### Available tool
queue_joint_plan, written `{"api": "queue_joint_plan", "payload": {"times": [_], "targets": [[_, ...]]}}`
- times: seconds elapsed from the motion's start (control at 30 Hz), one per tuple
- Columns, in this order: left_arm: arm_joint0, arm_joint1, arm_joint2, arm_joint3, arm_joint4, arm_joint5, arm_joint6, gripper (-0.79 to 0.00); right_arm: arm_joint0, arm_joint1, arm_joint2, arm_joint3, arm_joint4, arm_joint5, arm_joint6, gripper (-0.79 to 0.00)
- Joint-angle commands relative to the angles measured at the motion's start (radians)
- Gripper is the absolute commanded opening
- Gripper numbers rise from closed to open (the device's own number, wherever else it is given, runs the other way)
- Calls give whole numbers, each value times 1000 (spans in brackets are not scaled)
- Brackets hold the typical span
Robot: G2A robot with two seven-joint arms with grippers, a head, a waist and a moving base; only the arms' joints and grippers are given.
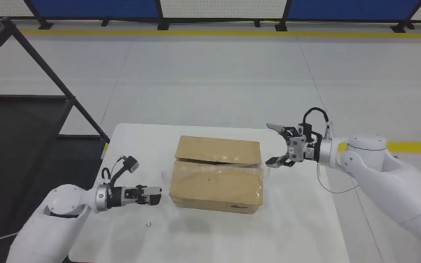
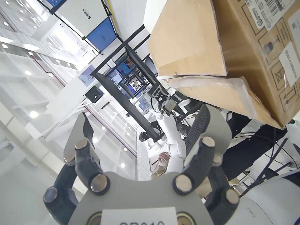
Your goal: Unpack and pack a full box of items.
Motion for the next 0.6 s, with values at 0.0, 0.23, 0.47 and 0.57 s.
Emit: {"api": "queue_joint_plan", "payload": {"times": [0.0,0.23,0.47,0.57], "targets": [[-3,-6,5,7,-1,-24,41,0,-16,6,17,-15,-4,6,-5,0],[-12,-24,12,26,-58,-56,99,0,-76,26,80,-55,-16,25,-22,0],[4,-32,-23,20,-196,-129,47,0,-118,32,125,-69,-30,39,-12,0],[10,-35,-36,14,-242,-132,38,0,-126,28,134,-81,-45,35,-12,0]]}}
